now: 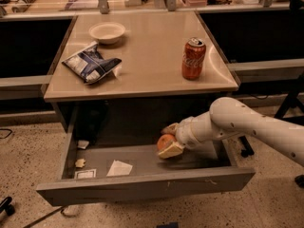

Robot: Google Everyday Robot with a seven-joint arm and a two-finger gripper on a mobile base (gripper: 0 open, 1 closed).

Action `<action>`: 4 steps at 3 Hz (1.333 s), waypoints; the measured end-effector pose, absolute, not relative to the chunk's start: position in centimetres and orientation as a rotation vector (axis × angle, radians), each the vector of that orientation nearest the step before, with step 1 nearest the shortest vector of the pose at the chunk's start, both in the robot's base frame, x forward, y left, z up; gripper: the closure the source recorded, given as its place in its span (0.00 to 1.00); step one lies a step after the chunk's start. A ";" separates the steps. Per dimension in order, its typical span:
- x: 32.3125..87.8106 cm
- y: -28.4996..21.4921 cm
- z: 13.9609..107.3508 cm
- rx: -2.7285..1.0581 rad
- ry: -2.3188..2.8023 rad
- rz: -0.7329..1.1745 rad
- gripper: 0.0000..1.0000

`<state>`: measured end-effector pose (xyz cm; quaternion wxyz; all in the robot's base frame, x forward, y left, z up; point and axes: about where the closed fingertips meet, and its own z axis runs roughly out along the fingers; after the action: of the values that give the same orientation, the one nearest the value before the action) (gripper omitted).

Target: Pick orange from top drawer and place on counter

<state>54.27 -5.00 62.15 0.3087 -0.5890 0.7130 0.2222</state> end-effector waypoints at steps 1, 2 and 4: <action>54.1 -3.5 62.9 -1.598 1.853 0.619 0.72; 53.9 -1.6 65.4 -1.638 1.831 0.653 0.96; 54.9 0.9 75.0 -1.667 1.854 0.635 1.00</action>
Offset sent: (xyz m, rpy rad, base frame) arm -0.0056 0.0530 0.0684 0.0137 0.0358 0.1343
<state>54.90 0.87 74.95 0.2804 -0.6220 0.6916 0.2370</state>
